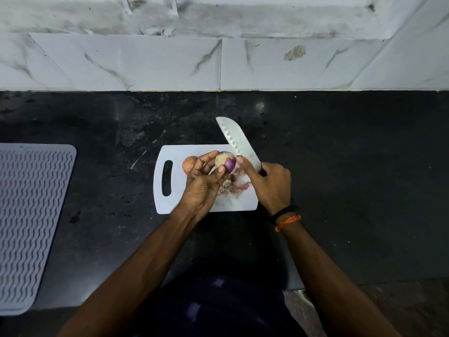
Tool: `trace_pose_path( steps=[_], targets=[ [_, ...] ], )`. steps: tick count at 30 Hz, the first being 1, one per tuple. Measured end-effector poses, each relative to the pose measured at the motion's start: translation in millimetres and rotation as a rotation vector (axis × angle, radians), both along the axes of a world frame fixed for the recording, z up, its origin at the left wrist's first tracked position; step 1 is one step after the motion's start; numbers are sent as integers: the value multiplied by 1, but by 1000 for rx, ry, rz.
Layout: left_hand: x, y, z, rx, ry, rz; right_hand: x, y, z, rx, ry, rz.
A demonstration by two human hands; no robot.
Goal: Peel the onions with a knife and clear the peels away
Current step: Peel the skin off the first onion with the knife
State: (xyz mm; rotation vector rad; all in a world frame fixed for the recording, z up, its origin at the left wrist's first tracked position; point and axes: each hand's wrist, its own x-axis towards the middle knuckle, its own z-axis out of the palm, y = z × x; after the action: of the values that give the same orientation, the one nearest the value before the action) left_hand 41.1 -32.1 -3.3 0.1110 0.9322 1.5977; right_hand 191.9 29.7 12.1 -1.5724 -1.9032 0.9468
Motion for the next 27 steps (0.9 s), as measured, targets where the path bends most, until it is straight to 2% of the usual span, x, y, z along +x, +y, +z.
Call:
trace_pose_path(
  steps=[19, 23, 27],
  targets=[
    [-1, -8, -4, 30, 121, -53, -4, 3, 6, 197, -356, 45],
    [-1, -9, -3, -6, 155, -59, -2, 6, 3, 188, -324, 63],
    [-1, -6, -1, -2, 111, -60, 2, 9, -3, 121, -145, 102]
  ],
)
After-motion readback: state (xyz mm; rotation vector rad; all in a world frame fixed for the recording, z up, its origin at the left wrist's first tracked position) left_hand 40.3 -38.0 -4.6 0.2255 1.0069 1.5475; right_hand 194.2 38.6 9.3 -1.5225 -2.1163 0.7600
